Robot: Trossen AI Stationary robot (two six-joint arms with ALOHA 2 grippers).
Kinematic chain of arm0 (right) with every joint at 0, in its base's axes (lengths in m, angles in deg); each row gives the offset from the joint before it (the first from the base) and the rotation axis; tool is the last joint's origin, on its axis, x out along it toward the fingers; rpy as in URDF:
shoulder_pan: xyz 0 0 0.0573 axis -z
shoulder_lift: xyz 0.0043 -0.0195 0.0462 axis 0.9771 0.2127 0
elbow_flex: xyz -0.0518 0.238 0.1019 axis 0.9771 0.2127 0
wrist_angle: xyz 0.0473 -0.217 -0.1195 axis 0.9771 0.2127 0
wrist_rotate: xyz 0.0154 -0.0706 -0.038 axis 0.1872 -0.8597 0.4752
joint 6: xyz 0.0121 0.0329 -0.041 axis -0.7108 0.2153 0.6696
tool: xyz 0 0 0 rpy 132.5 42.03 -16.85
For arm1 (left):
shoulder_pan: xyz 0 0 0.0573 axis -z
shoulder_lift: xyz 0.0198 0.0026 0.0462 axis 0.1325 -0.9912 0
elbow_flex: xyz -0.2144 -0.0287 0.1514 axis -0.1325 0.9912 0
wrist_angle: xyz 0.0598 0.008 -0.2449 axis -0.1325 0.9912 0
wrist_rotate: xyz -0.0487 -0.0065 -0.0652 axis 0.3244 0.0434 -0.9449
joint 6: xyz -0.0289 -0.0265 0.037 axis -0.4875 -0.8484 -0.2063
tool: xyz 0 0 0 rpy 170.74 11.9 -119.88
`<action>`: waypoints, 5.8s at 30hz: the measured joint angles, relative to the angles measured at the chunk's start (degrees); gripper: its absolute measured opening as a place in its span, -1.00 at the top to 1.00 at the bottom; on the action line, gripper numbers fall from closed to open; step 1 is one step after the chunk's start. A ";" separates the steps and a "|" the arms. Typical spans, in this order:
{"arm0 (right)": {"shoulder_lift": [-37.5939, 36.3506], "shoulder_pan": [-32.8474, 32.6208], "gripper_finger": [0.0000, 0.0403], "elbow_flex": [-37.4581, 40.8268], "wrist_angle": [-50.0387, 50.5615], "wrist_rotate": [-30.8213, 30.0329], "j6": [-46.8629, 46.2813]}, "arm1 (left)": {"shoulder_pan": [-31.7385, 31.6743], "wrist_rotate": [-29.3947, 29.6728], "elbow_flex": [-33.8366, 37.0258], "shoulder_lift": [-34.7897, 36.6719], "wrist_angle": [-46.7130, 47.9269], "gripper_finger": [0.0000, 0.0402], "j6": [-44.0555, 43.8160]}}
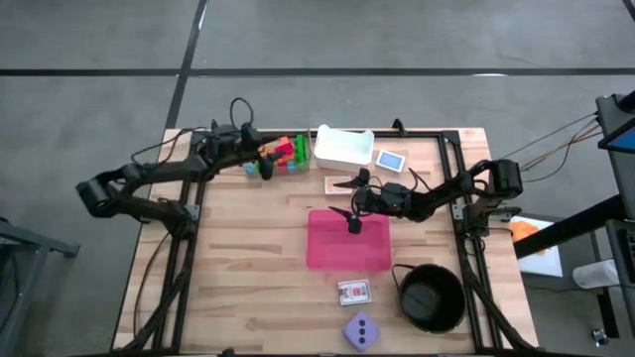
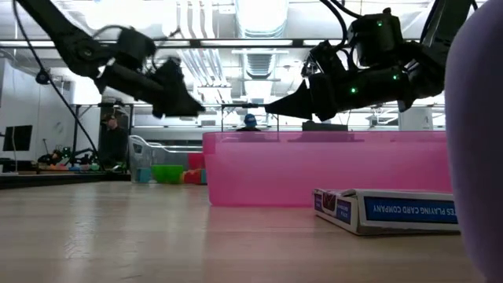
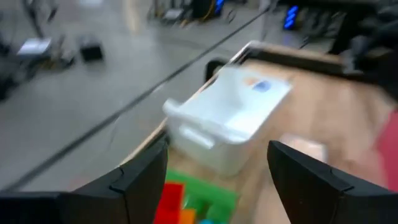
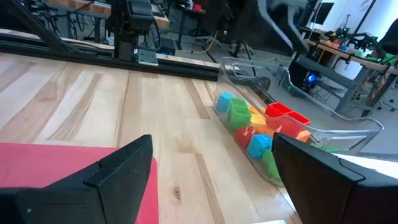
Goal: Pick & Place Toys
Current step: Put the blue playing card into the white bin
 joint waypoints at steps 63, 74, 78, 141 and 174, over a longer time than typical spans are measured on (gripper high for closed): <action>-13.61 10.59 -0.64 10.47 -2.07 20.82 -9.44 | 13.22 -11.34 27.68 24.91 -15.50 -0.40 -2.86; -20.74 13.48 -0.64 17.81 -6.24 20.89 -11.48 | 13.15 -10.13 28.38 24.75 -17.13 -0.40 -2.27; -22.58 14.31 -0.64 20.25 -8.34 20.98 -12.42 | 13.15 -9.40 28.38 24.75 -15.69 -0.40 -1.16; -19.21 25.68 -0.64 -17.40 97.64 -9.27 -5.33 | 13.11 -4.06 28.51 24.71 -13.21 -0.40 -1.55; -4.66 31.10 0.86 -17.49 92.97 -8.15 2.43 | 13.13 -3.60 28.51 24.73 -12.29 -0.40 -1.18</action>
